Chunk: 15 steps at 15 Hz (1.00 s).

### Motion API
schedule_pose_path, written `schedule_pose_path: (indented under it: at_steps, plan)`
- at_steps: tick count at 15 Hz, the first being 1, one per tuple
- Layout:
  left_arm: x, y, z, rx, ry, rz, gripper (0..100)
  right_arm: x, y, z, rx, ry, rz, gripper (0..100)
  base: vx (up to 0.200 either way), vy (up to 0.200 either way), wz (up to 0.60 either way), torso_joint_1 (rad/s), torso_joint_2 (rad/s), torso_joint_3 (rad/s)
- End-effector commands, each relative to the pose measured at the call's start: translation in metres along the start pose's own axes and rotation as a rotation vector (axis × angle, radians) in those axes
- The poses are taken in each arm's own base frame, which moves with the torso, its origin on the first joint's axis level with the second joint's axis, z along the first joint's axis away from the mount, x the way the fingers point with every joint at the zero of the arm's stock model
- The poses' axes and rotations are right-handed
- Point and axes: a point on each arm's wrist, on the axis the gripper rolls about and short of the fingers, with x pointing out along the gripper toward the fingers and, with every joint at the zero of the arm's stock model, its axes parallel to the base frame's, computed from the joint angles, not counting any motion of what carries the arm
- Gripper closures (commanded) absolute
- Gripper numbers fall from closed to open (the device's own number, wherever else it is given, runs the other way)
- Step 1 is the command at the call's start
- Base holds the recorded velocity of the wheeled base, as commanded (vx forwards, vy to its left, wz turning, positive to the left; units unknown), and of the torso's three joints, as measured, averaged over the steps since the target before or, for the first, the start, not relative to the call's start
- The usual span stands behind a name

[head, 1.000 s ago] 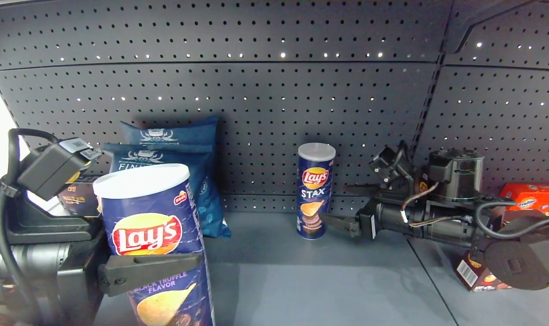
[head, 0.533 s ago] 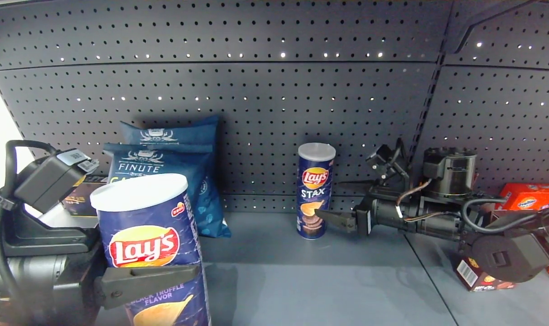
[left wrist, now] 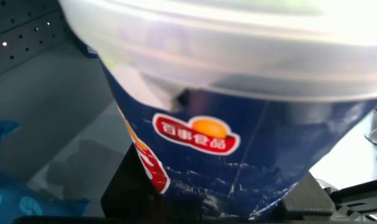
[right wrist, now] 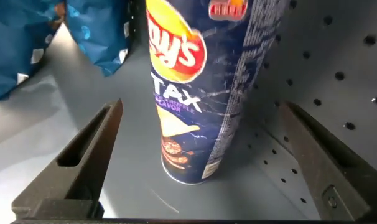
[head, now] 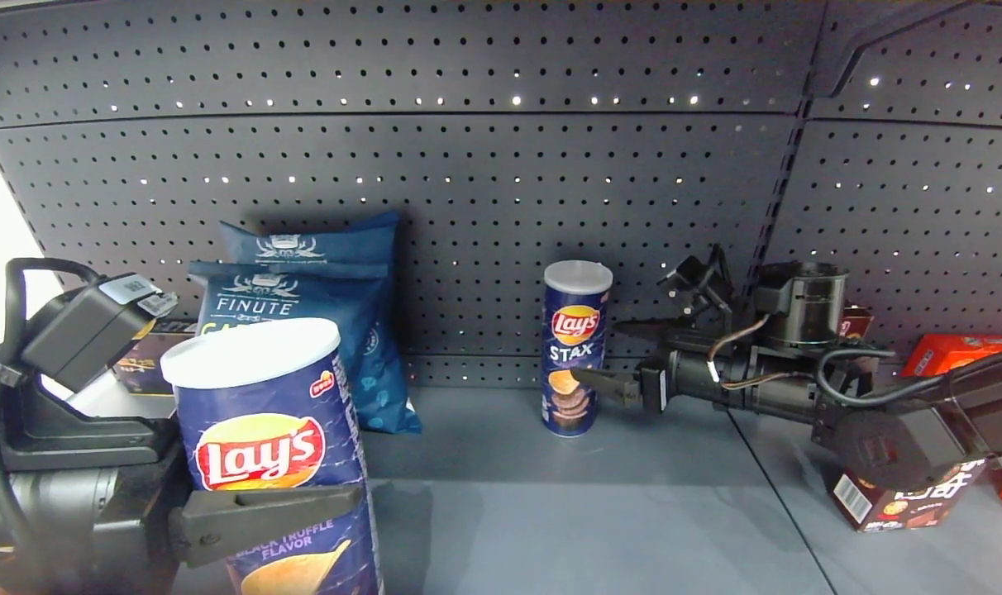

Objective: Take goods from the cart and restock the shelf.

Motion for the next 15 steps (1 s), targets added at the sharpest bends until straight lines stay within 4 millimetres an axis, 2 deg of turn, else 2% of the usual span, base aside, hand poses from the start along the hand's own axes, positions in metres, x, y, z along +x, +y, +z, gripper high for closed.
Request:
schedule_pose_path:
  at_steps: [1, 8, 15]
  plan:
    - [0.0, 0.0, 0.0, -0.001, 0.0, 0.0, 100, 0.007, -0.002, -0.008, 0.009, 0.019, 0.003, 0, 0.0, 0.0, 0.0, 0.0, 0.0, 0.0]
    - [0.0, 0.0, 0.001, 0.0, -0.001, 0.0, 100, 0.032, -0.012, -0.022, 0.014, 0.028, 0.007, 0, 0.0, 0.0, 0.0, 0.0, 0.0, 0.0]
    - [-0.003, -0.003, 0.0, 0.005, -0.005, 0.0, 100, 0.044, -0.022, -0.035, 0.022, 0.03, 0.037, 0, 0.0, 0.0, 0.0, 0.0, 0.0, 0.0]
